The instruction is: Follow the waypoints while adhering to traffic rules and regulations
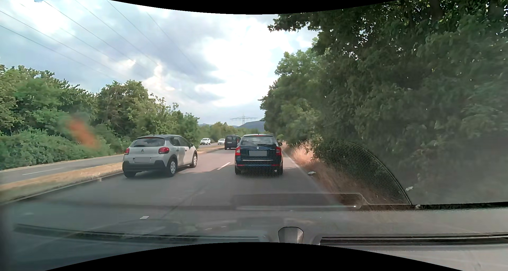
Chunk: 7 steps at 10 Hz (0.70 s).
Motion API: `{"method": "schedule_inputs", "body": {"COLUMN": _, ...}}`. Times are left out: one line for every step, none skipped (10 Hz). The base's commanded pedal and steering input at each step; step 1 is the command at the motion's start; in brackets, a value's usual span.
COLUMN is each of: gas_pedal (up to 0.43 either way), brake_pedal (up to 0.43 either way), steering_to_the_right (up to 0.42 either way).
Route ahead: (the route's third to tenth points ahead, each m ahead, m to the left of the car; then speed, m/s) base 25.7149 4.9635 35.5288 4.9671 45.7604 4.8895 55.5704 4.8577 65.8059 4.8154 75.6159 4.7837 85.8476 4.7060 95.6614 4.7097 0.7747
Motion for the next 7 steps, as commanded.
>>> {"method": "schedule_inputs", "body": {"gas_pedal": 0.0, "brake_pedal": 0.0, "steering_to_the_right": 0.0}}
{"method": "schedule_inputs", "body": {"gas_pedal": 0.0, "brake_pedal": 0.0, "steering_to_the_right": -0.001}}
{"method": "schedule_inputs", "body": {"gas_pedal": 0.0, "brake_pedal": 0.0, "steering_to_the_right": -0.001}}
{"method": "schedule_inputs", "body": {"gas_pedal": 0.0, "brake_pedal": 0.0, "steering_to_the_right": -0.001}}
{"method": "schedule_inputs", "body": {"gas_pedal": 0.0, "brake_pedal": 0.0, "steering_to_the_right": -0.002}}
{"method": "schedule_inputs", "body": {"gas_pedal": 0.0, "brake_pedal": 0.0, "steering_to_the_right": -0.002}}
{"method": "schedule_inputs", "body": {"gas_pedal": 0.0, "brake_pedal": 0.0, "steering_to_the_right": -0.002}}
